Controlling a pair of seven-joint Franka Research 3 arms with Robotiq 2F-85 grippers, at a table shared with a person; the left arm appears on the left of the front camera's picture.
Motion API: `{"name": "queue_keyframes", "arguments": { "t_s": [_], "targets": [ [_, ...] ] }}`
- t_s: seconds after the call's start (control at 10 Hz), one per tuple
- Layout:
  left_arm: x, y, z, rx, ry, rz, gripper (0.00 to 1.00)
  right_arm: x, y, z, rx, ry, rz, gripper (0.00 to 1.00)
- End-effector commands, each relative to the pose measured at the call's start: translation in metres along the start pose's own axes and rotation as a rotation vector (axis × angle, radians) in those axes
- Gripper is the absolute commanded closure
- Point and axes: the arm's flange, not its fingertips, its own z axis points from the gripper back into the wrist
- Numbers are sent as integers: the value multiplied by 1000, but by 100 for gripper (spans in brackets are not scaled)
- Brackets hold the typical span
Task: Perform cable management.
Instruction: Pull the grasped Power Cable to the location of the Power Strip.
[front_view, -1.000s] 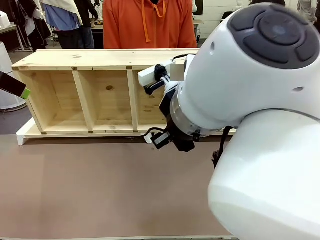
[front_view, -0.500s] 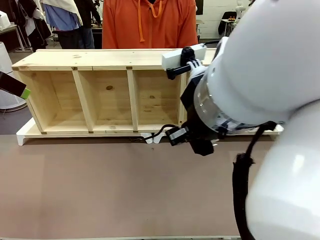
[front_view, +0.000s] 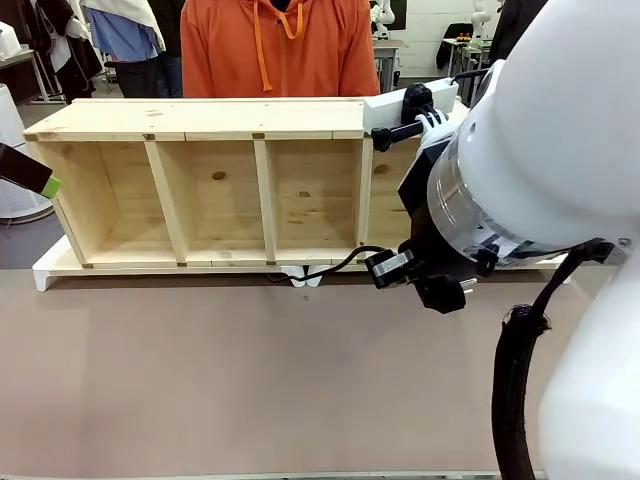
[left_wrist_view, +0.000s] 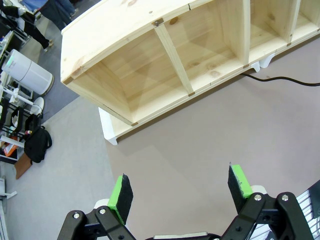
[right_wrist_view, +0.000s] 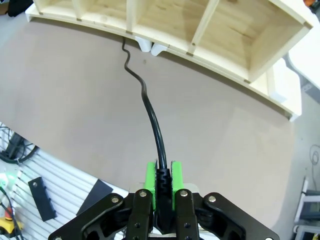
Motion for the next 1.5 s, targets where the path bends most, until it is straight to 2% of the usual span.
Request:
{"name": "queue_keyframes", "arguments": {
  "t_s": [0.0, 0.5, 0.6, 1.0, 1.4],
  "targets": [
    [2, 1, -1, 3, -8, -4, 0, 1, 6, -2, 26, -3, 14, 85],
    [2, 1, -1, 3, -8, -4, 0, 1, 6, -2, 26, -3, 14, 85],
    [2, 1, -1, 3, -8, -4, 0, 0, 2, -2, -4, 1, 6, 85],
    [2, 1, -1, 3, -8, -4, 0, -13, -86, 29, -40, 3, -195, 85],
    [2, 1, -1, 3, -8, -4, 0, -27, -141, 42, -79, 4, -318, 85]
  ]
}}
